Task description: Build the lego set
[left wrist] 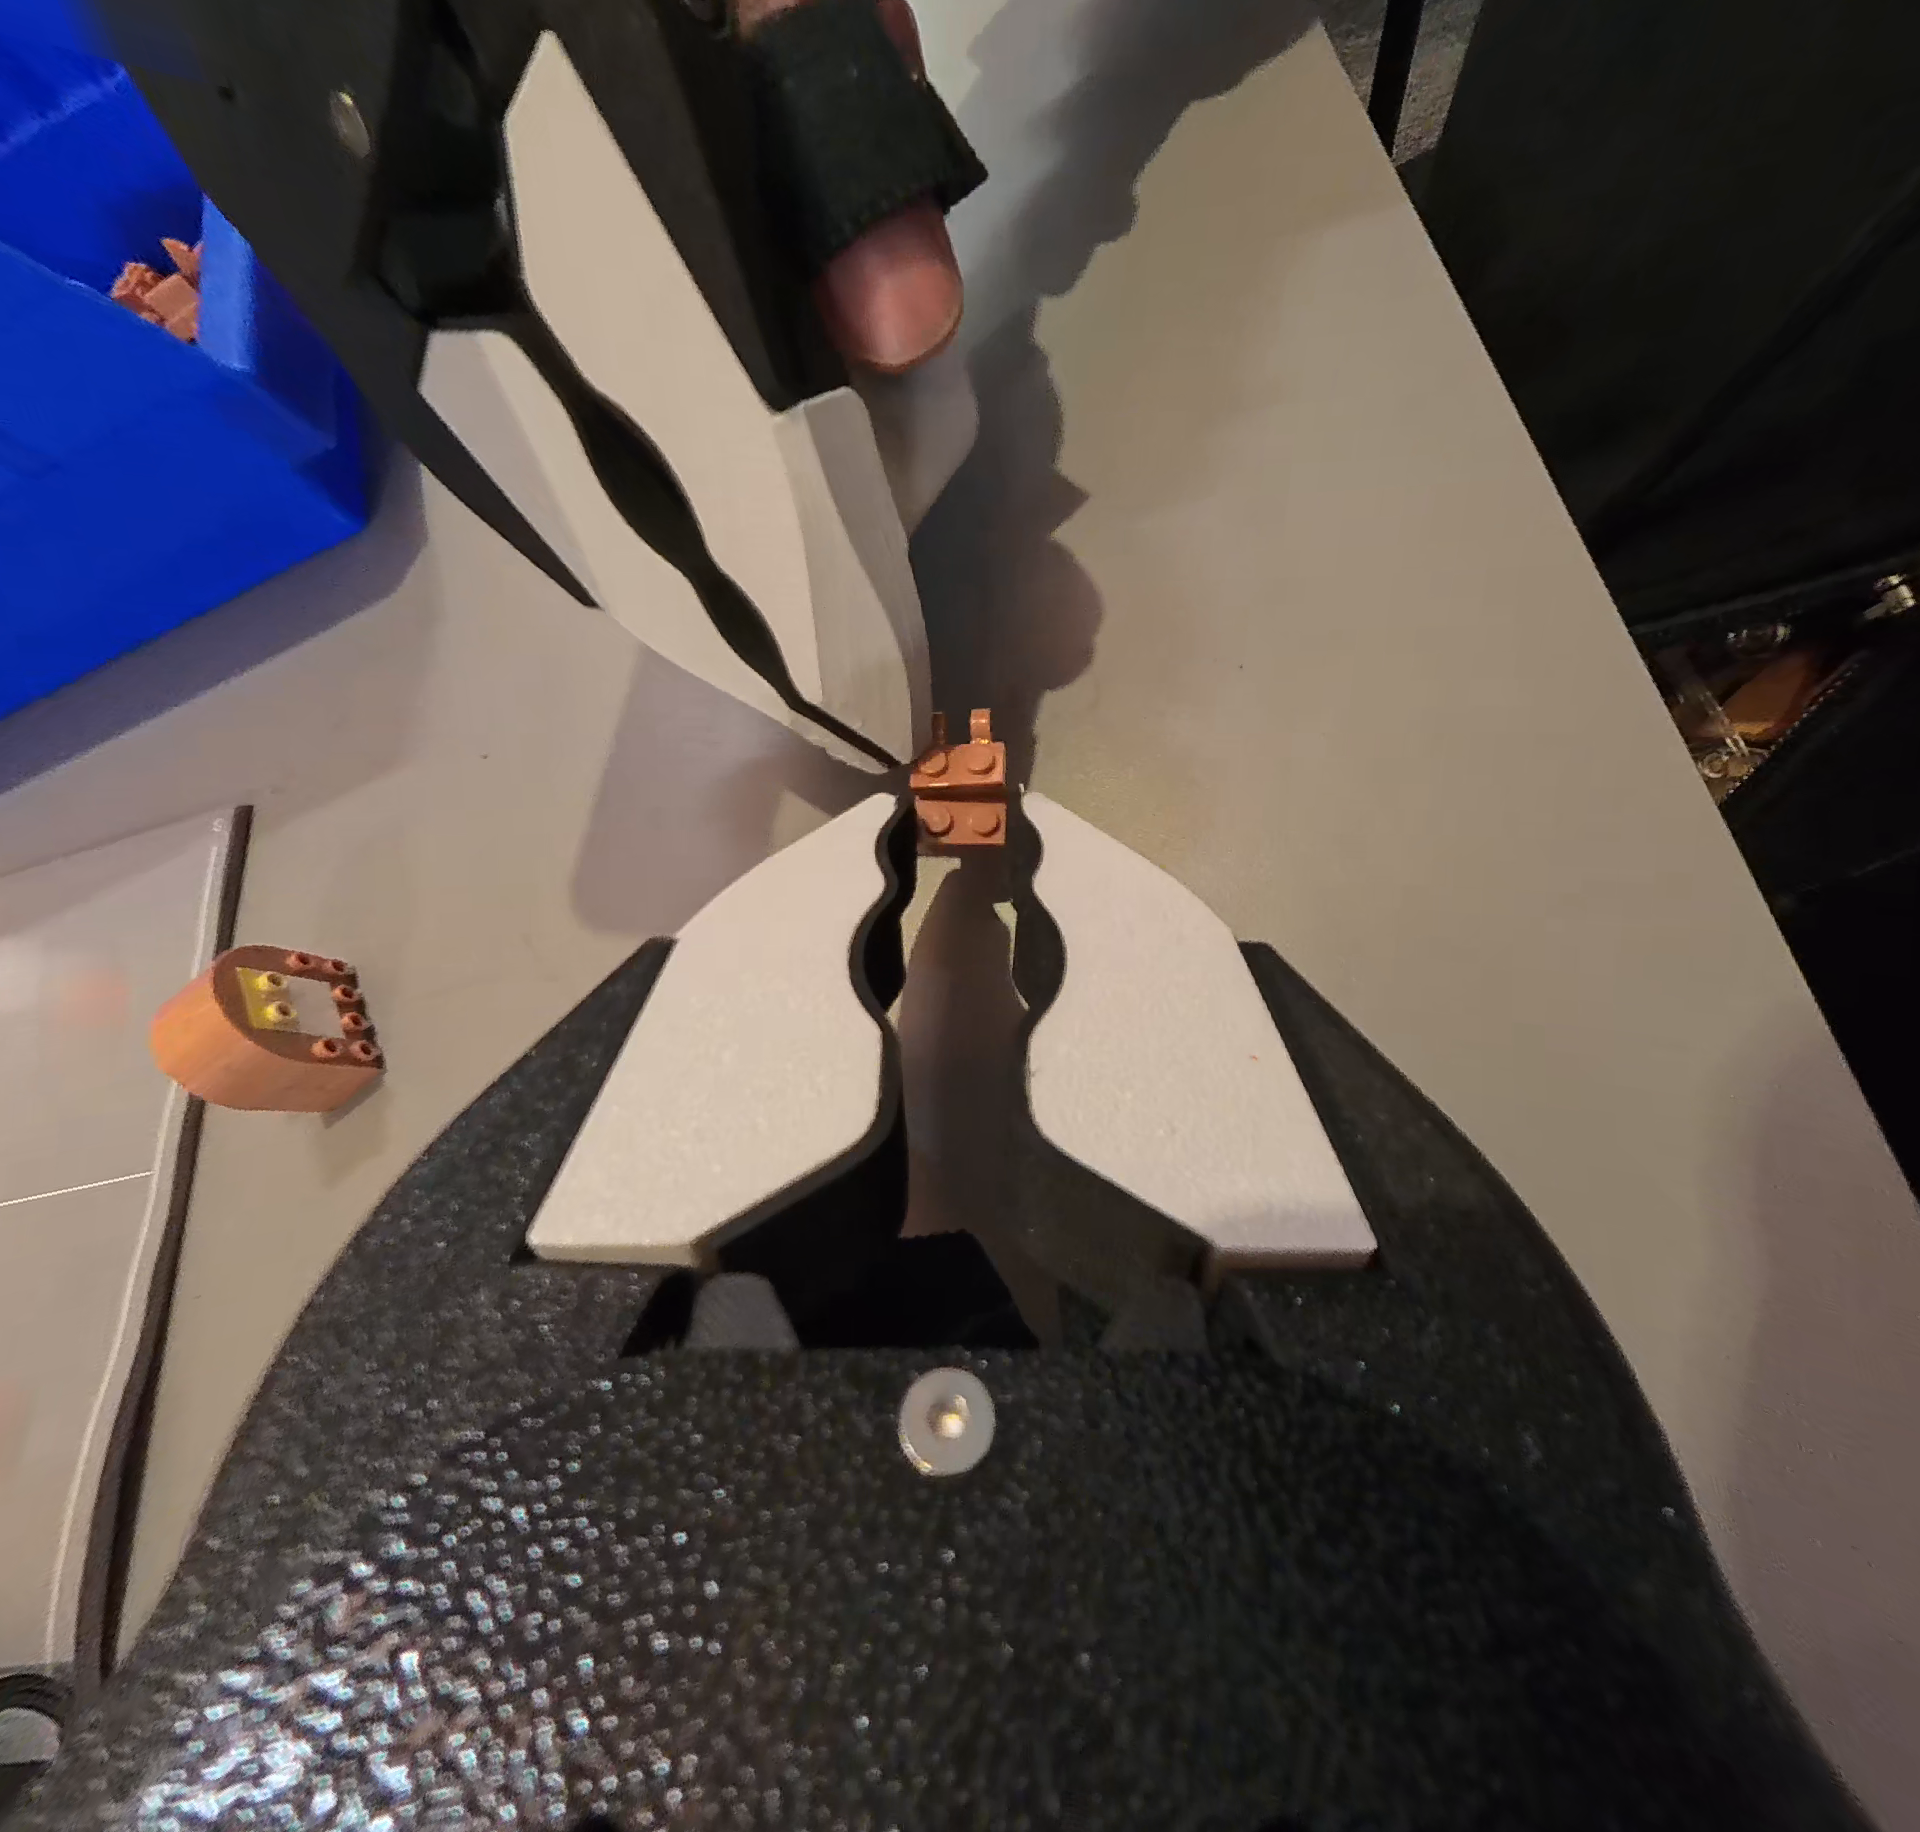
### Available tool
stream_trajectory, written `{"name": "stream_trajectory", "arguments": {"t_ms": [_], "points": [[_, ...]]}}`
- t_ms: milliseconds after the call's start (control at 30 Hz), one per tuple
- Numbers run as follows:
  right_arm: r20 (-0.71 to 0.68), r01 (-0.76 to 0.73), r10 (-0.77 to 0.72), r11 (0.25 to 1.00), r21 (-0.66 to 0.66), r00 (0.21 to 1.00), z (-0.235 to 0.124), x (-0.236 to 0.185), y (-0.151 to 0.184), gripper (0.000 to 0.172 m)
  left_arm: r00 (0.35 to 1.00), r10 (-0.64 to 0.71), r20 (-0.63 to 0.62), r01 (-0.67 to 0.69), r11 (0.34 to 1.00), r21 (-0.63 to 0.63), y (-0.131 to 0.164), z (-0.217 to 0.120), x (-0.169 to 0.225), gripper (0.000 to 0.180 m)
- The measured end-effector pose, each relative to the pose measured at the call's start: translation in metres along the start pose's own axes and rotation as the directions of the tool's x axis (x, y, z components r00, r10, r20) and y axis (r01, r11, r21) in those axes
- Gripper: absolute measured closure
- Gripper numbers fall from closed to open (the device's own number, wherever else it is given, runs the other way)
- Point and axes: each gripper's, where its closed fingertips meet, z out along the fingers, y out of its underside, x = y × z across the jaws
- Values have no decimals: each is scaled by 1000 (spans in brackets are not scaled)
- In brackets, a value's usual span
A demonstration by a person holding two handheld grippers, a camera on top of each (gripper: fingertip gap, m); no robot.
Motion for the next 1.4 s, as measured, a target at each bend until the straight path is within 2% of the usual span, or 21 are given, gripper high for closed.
{"name": "stream_trajectory", "arguments": {"t_ms": [233, 767, 1067, 1267, 1400], "points": [[-44, 28, -28, 1000, -6, 999, 0, 3, 0, 172, 1000, -11, 4, 11, 1000, -5, 1, 1, -1, 164], [-29, 10, -9, 1000, 25, 1000, -5, 1, -5, 172, 998, -69, -10, 69, 997, 43, -3, -2, -4, 165], [-16, 20, -20, 999, 30, 1000, -7, 1, -5, 170, 998, -56, -13, 57, 998, 36, -2, -2, -3, 164], [118, -31, 25, 998, 48, 993, -10, -9, -6, 157, 1000, -3, -1, 3, 999, 33, -4, -4, -3, 164], [191, -66, 57, 997, 38, 980, -9, -10, -5, 155, 999, 40, -3, -40, 998, 42, -7, -5, 0, 165]]}}
